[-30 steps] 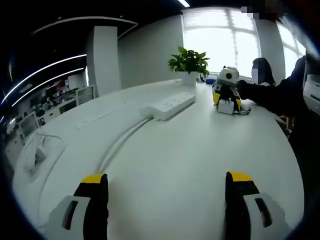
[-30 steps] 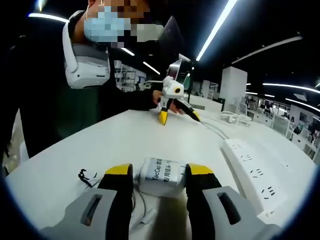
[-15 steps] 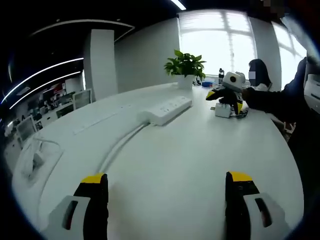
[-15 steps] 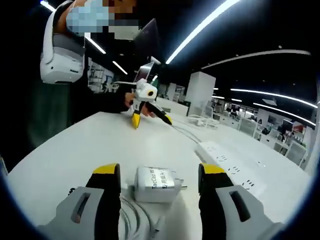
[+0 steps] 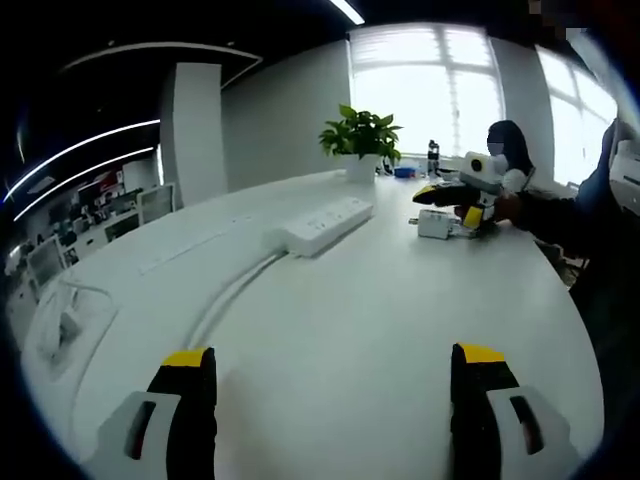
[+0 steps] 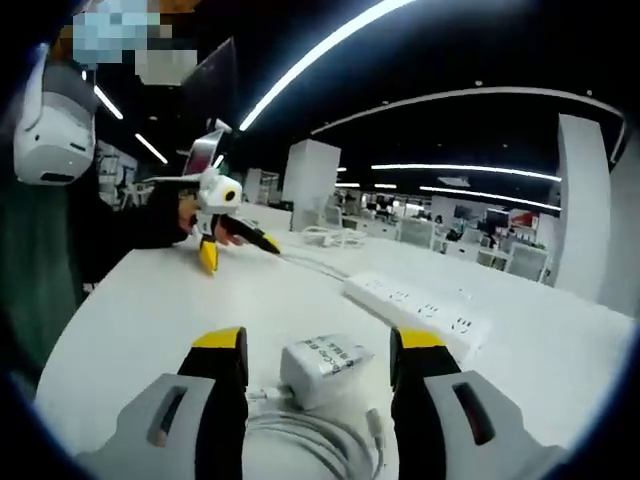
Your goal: Straighten the power strip on the desk, plug the charger into it
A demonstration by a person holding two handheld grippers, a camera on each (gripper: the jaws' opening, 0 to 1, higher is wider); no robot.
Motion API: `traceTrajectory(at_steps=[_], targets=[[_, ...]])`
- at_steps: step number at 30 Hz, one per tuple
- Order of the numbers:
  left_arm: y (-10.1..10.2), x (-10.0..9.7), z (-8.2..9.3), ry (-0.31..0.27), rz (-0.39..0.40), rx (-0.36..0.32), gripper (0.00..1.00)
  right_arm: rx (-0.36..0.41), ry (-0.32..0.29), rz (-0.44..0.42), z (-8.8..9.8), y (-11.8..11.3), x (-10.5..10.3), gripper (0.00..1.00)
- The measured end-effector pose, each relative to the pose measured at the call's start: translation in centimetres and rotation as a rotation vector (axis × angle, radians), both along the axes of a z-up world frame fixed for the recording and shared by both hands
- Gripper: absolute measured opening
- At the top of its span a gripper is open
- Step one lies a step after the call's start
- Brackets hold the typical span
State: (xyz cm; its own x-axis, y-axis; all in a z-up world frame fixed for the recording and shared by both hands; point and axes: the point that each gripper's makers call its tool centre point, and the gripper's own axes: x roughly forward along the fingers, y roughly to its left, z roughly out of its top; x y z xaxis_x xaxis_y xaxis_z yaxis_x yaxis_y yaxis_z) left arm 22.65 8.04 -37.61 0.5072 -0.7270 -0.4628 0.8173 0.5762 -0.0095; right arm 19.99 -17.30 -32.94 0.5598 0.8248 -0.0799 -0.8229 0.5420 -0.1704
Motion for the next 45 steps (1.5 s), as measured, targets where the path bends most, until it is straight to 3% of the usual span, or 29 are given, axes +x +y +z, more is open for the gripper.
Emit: traceTrajectory(at_steps=[7,21,27,31,37,41,45], targets=[[-0.2,-0.5,0.4,-0.002,-0.013,-0.01,0.99,-0.005,-0.01,-0.079,0.0,-0.1,-1.2,0.57],[-0.7,-0.8,0.8,-0.008,-0.025,-0.016,0.99,0.062,0.006,-0.229,0.8,0.2,-3.0,0.64],[-0.6,-0.6,0.7,-0.003,-0.022,-0.023,0.99,0.012,0.008,-0.389,0.1,-0.8,-2.6,0.64],[-0.7,-0.7,0.8,-0.003,-0.025,-0.026,0.99,0.079,0.029,-0.461,0.6,-0.8,-3.0,0.64],[-0.5,-0.5,0.7,-0.013,-0.025,-0.013,0.99,-0.05,0.001,-0.581,-0.2,-0.9,-3.0,0.63],[-0.5,-0.5,0.8,-0.015,-0.029,-0.021,0.99,-0.025,0.05,-0.626,-0.5,-0.7,-3.0,0.62],[-0.5,-0.5,0.7,-0.012,-0.035,-0.028,0.99,0.027,0.06,-0.693,0.0,-0.8,-2.9,0.61]])
